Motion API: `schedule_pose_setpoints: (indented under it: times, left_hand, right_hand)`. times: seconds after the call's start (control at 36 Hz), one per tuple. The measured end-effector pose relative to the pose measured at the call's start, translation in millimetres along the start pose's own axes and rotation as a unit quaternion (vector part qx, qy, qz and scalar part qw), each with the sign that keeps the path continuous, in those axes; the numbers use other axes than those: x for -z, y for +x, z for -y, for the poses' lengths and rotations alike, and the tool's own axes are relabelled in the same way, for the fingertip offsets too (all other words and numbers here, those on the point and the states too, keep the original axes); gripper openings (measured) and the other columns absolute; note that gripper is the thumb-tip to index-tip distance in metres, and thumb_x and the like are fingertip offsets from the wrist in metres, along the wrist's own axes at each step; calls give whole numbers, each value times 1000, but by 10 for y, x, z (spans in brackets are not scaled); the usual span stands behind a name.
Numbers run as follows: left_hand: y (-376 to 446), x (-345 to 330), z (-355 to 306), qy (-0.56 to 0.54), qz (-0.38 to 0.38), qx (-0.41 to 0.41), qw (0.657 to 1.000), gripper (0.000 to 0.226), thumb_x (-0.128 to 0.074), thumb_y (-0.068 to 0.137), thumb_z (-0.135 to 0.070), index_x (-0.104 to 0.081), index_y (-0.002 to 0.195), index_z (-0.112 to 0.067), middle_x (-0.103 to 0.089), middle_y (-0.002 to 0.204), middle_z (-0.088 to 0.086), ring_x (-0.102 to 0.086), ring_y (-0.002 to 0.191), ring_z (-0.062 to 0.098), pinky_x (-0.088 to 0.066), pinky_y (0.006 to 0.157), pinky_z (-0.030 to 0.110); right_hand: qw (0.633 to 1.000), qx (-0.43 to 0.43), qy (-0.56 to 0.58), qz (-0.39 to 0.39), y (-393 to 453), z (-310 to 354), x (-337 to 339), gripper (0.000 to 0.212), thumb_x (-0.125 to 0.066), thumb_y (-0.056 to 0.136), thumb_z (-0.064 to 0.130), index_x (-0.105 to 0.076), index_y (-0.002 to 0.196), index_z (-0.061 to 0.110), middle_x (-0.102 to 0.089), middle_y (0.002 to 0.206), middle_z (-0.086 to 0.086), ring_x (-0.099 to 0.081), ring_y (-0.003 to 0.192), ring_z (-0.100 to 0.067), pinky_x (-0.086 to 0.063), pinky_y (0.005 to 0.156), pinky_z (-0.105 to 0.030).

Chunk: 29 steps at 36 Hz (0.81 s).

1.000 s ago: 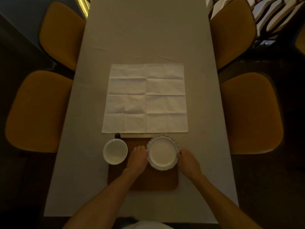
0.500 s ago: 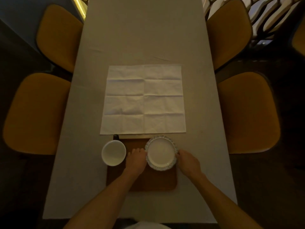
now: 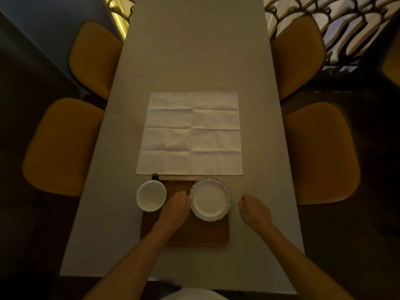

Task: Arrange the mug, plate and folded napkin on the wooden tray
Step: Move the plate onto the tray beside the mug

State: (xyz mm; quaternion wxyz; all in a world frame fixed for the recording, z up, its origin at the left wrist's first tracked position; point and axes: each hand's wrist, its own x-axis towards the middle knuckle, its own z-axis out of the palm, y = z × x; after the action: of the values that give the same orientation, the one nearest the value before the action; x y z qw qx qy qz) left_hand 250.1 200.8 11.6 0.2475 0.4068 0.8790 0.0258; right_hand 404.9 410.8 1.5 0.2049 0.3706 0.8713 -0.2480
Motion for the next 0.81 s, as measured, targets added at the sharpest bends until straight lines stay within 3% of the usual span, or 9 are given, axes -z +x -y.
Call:
schedule_pose_setpoints:
  times: [0.06, 0.17, 0.25, 0.39, 0.5, 0.61, 0.72, 0.81]
  left_hand:
    - [-60, 41, -10, 44, 0, -8, 999, 15, -62, 81, -1, -56, 71, -11, -55, 79, 9, -57, 73, 24, -49, 58, 32]
    - [-190, 238, -116, 95, -4, 5, 995, 10, -59, 85, -4, -62, 79, -11, -56, 87, 8, -57, 81, 25, -43, 50, 30]
    - [-234, 315, -137, 126, -15, 25, 992, 14, -71, 72, 2, -63, 71, -9, -56, 75, 10, -58, 67, 25, -35, 40, 26]
    - [-329, 428, -153, 207, -5, 49, 977, 25, -64, 77, 8, -60, 101, 0, -58, 95, 20, -60, 87, 32, -52, 55, 37]
    - [-350, 538, -128, 231, -7, 73, 970, 40, -77, 66, 3, -63, 103, -1, -61, 96, 19, -64, 88, 33, -54, 51, 39]
    - [-284, 588, 63, 247, -31, 70, 966, 42, -88, 43, -5, -70, 81, -6, -61, 72, 12, -61, 57, 23, -40, 32, 26]
    - [-130, 637, 287, 201, -100, 63, 972, 24, -81, 55, -10, -60, 66, -16, -55, 61, 1, -52, 45, 13, -40, 30, 22]
    - [-15, 789, 437, 98, -161, 72, 979, 35, -79, 61, -8, -46, 62, -17, -46, 54, -2, -47, 36, 14, -36, 27, 21]
  right_hand:
    - [1000, 16, -4, -23, -42, -20, 54, 20, -37, 98, 30, -41, 84, 16, -58, 93, -7, -57, 84, -29, -46, 72, -38]
    - [995, 59, -20, -75, -103, -27, 161, 20, -39, 97, 32, -43, 86, 15, -53, 88, -4, -57, 78, -27, -46, 66, -38]
    - [989, 91, -46, -103, -122, 11, 242, 20, -41, 97, 31, -46, 85, 15, -54, 87, -4, -57, 75, -27, -41, 61, -35]
    - [979, 134, -58, -142, -130, 149, 364, 23, -43, 95, 30, -45, 77, 16, -56, 78, -4, -57, 68, -29, -37, 56, -34]
    - [973, 158, -60, -154, -107, 257, 405, 27, -46, 94, 31, -44, 72, 17, -55, 71, -6, -57, 64, -30, -33, 53, -33]
    - [968, 176, -68, -168, -71, 415, 455, 27, -50, 95, 32, -49, 74, 15, -59, 73, -9, -60, 66, -33, -34, 53, -33]
    - [963, 191, -77, -175, -4, 616, 499, 28, -58, 92, 24, -40, 71, 18, -49, 63, -4, -55, 53, -29, -29, 46, -32]
    - [956, 205, -98, -185, 84, 772, 523, 33, -72, 80, 12, -43, 66, 15, -46, 58, -4, -47, 41, -24, -26, 37, -28]
